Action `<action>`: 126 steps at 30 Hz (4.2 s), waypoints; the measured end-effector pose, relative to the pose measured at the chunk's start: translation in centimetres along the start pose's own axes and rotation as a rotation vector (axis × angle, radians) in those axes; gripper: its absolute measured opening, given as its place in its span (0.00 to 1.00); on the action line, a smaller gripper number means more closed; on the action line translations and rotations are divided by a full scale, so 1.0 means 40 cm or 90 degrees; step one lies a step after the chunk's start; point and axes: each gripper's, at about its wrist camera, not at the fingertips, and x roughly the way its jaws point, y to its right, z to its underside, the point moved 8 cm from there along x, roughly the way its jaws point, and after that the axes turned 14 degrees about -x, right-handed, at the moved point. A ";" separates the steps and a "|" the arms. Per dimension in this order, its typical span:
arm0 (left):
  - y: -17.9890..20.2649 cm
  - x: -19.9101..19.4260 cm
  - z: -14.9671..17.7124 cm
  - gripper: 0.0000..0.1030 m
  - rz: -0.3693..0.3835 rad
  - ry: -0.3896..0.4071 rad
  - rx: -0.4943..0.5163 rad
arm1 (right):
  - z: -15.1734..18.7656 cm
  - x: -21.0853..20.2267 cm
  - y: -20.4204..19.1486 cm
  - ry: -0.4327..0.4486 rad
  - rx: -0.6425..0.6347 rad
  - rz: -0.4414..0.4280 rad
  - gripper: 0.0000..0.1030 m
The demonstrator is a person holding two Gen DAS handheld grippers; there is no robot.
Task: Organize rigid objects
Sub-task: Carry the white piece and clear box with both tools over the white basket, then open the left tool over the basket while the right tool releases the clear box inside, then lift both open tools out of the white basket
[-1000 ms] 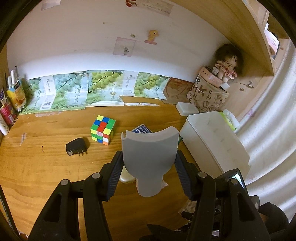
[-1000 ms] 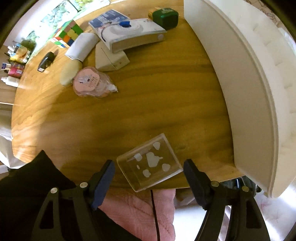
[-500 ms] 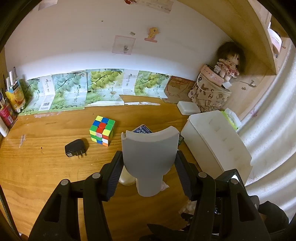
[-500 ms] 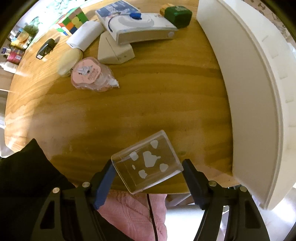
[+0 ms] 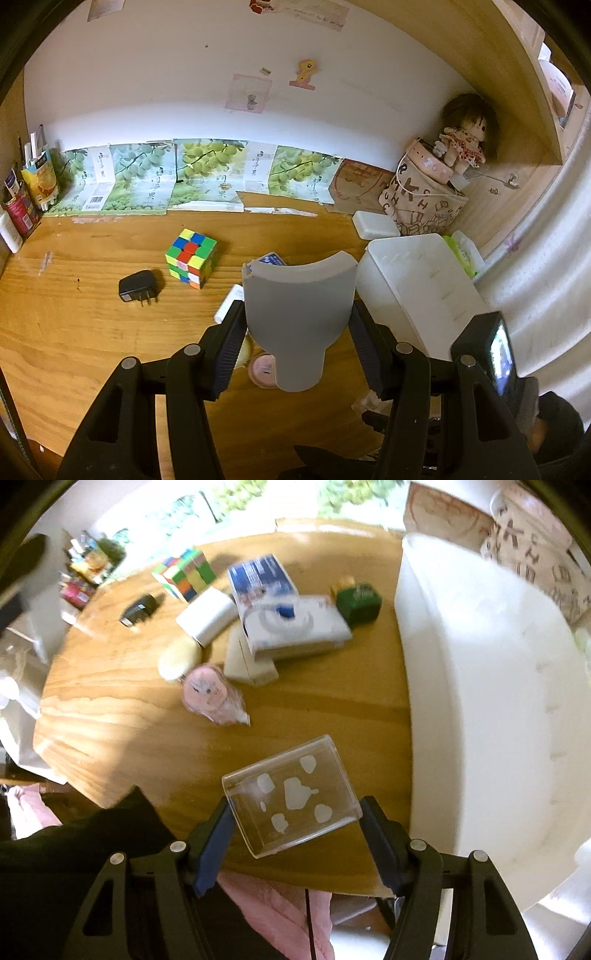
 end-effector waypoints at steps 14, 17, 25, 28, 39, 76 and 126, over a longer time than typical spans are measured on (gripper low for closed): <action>0.171 0.020 0.057 0.58 0.016 0.040 -0.023 | -0.037 -0.209 0.128 0.163 -0.080 0.005 0.66; 0.219 0.034 0.069 0.58 0.024 0.049 -0.022 | -0.028 -0.209 0.168 0.167 -0.083 0.017 0.66; 0.357 0.091 0.117 0.58 0.059 0.038 0.006 | 0.039 -0.211 0.315 0.142 -0.069 0.055 0.66; 0.409 0.109 0.134 0.58 0.079 0.030 0.020 | 0.065 -0.206 0.373 0.125 -0.058 0.068 0.66; 0.547 0.170 0.172 0.58 0.126 -0.009 0.056 | 0.149 -0.189 0.508 0.089 -0.001 0.096 0.67; 0.492 0.113 0.160 0.77 0.077 0.031 0.090 | 0.179 -0.067 0.446 -0.010 -0.012 0.082 0.74; -0.121 0.080 -0.024 0.77 -0.130 -0.054 0.030 | -0.016 -0.044 0.283 0.057 0.200 0.128 0.69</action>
